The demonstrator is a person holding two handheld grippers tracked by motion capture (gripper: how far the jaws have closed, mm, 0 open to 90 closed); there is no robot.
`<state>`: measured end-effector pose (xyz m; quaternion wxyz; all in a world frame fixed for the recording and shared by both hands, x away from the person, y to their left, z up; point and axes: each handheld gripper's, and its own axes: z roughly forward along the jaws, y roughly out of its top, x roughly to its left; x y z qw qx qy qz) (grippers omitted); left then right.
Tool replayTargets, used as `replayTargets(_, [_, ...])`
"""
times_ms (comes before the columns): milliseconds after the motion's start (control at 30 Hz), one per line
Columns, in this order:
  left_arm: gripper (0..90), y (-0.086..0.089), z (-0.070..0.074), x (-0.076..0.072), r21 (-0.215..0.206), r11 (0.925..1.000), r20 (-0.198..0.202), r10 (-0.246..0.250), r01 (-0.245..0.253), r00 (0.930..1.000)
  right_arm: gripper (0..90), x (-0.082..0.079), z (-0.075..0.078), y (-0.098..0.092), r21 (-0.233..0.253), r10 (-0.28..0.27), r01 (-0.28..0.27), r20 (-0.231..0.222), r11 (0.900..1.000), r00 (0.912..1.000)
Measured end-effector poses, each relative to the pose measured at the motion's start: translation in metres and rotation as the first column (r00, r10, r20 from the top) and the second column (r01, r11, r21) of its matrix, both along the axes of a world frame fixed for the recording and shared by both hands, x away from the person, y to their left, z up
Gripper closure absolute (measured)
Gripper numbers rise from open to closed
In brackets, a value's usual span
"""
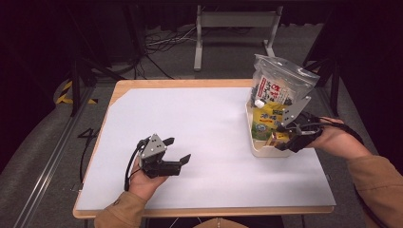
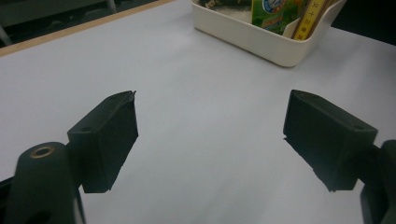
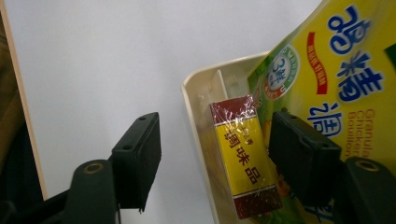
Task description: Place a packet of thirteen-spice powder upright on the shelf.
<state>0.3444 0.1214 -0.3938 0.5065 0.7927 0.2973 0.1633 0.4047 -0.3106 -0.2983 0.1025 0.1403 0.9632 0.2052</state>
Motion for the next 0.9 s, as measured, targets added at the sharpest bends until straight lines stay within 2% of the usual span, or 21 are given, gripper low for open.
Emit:
replayTargets(33, [18.1,0.001,0.0,-0.001,0.0,1.0,0.0,-0.002,0.002,1.0,29.2,-0.004,0.002,-0.002,0.029,-0.01,0.009,0.016,1.0,0.9998])
replayTargets(67, [18.1,0.001,0.0,-0.001,0.0,1.0,-0.001,0.001,-0.001,1.0,29.2,-0.004,0.002,-0.002,0.029,-0.01,0.009,0.016,1.0,0.9998])
replayTargets(200, [17.9,0.007,0.001,-0.004,0.0,0.9999,-0.004,0.01,-0.01,0.9999,23.3,-0.016,0.007,-0.009,0.099,-0.032,0.025,0.067,0.995,0.9972])
replayTargets(400, [17.8,0.019,0.002,-0.005,-0.005,0.9993,-0.006,0.037,-0.037,0.9993,16.3,-0.034,0.011,-0.021,0.194,-0.079,0.054,0.122,0.979,0.9894])
replayTargets(500, [17.7,0.024,0.002,-0.005,-0.007,0.999,-0.012,0.045,-0.045,0.9989,13.9,-0.043,0.013,-0.029,0.253,-0.118,0.079,0.144,0.964,0.9826])
replayTargets(533, [17.7,0.025,0.002,-0.006,-0.009,0.9988,-0.013,0.048,-0.048,0.9987,12.8,-0.043,0.013,-0.029,0.253,-0.118,0.079,0.144,0.964,0.9826])
replayTargets(633, [17.5,0.03,0.003,-0.008,-0.007,0.9984,-0.016,0.057,-0.057,0.9983,10.5,-0.049,0.012,-0.036,0.298,-0.156,0.104,0.156,0.949,0.9753])
replayTargets(700, [17.5,0.032,0.003,-0.009,-0.005,0.9982,-0.014,0.06,-0.06,0.9981,7.7,-0.053,0.009,-0.043,0.332,-0.191,0.13,0.156,0.934,0.9691])
replayTargets(833, [17.3,0.037,0.002,-0.011,-0.004,0.9976,-0.018,0.069,-0.069,0.9975,4.4,-0.058,0.004,-0.052,0.362,-0.239,0.168,0.162,0.917,0.9573])
replayTargets(867, [17.3,0.037,0.002,-0.011,-0.004,0.9976,-0.018,0.069,-0.069,0.9975,4.4,-0.058,0.004,-0.052,0.362,-0.239,0.168,0.162,0.917,0.9573])
replayTargets(900, [17.3,0.039,0.002,-0.012,-0.002,0.9974,-0.017,0.072,-0.072,0.9972,4.1,-0.059,0.002,-0.056,0.374,-0.25,0.176,0.16,0.911,0.955])
